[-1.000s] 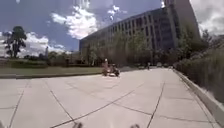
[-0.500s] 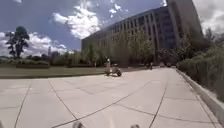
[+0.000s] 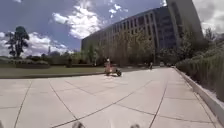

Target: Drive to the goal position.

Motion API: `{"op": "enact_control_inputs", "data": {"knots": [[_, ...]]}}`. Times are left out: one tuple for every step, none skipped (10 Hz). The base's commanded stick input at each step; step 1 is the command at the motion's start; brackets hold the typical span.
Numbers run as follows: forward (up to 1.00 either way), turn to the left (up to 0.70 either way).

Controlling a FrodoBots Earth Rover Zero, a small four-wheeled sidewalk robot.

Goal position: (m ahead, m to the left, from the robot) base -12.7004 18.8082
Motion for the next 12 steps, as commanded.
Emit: {"op": "enact_control_inputs", "data": {"knots": [[0.06, 0.00], [0.06, 0.00], [0.06, 0.00], [0.09, 0.00], [0.09, 0.00], [0.09, 0.00], [0.09, 0.00], [0.09, 0.00], [0.09, 0.00], [0.09, 0.00], [0.09, 0.00], [0.09, 0.00]]}}
